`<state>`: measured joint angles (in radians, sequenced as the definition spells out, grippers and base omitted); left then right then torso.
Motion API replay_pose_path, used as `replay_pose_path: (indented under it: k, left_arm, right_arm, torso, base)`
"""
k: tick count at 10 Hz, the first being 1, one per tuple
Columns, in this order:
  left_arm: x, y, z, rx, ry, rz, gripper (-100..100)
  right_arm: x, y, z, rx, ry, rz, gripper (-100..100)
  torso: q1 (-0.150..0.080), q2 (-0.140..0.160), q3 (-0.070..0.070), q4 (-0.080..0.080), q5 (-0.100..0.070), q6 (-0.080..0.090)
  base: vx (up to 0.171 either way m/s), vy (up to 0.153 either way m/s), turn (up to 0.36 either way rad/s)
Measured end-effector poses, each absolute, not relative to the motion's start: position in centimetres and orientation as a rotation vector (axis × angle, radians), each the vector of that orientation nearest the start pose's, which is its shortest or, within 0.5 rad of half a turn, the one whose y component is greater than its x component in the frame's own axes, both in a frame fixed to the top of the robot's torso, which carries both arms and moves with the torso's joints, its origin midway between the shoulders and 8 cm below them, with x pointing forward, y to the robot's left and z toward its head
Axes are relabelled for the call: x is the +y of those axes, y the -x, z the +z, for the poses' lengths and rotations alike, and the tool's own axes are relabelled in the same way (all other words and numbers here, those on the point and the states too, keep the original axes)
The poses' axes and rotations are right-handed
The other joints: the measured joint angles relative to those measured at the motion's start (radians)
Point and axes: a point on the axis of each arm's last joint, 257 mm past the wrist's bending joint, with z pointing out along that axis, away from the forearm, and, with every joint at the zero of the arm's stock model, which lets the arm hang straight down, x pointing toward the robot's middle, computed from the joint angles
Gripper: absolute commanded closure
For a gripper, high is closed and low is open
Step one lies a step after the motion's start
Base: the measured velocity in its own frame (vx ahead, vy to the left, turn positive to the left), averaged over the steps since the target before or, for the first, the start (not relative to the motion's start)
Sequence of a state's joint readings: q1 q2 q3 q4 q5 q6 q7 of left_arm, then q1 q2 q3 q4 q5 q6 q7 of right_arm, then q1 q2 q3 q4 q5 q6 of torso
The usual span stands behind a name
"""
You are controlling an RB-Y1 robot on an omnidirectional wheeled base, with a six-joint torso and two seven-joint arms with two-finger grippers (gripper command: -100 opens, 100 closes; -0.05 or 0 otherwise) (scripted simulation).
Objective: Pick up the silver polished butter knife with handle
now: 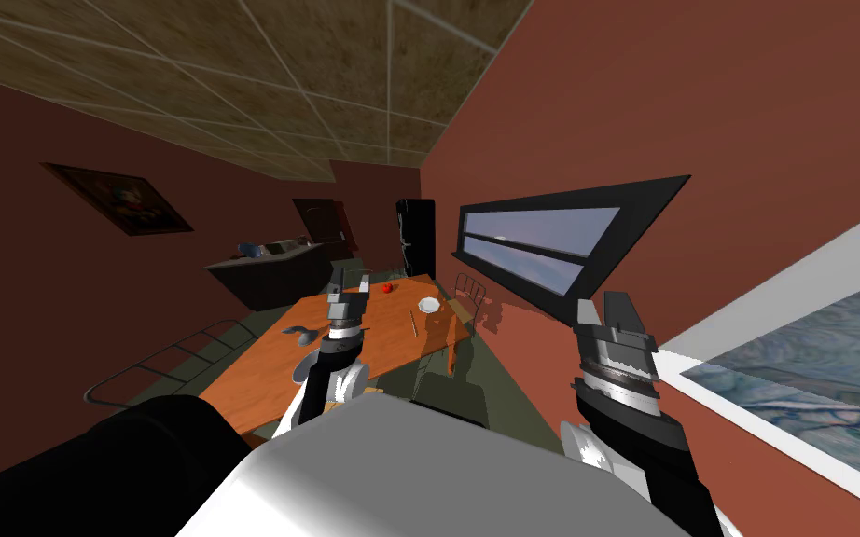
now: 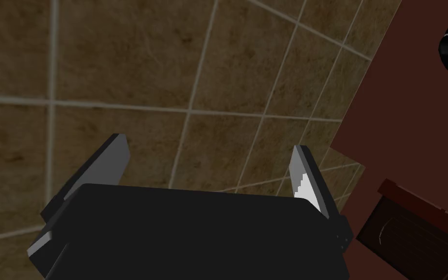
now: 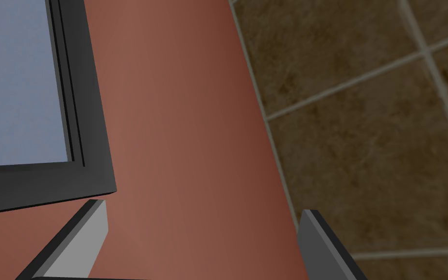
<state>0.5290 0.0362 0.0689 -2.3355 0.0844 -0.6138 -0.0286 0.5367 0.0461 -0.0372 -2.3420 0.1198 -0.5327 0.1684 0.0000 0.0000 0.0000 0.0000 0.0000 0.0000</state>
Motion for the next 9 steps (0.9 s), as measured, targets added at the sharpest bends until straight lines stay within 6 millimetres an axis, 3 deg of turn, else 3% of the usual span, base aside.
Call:
replay_pose_path:
  k: [3, 9]
  left_arm:
    - [30.1, -32.4, 4.4, 0.573, 0.547, -1.252, -100]
    - [30.4, -37.4, -1.6, 0.750, 0.581, -1.145, -100]
  right_arm:
    - [-28.1, -32.3, 4.5, 0.641, -0.500, 1.027, 0]
    - [-28.1, -32.3, 4.5, 0.641, -0.500, 1.027, 0]
  torso:
    - [-0.004, 0.001, 0.001, 0.000, -0.001, 0.000]
    - [-0.004, 0.000, 0.000, 0.000, -0.001, 0.000]
  base:
    - [-0.023, -0.061, -0.004]
    - [-0.018, -0.072, -0.012]
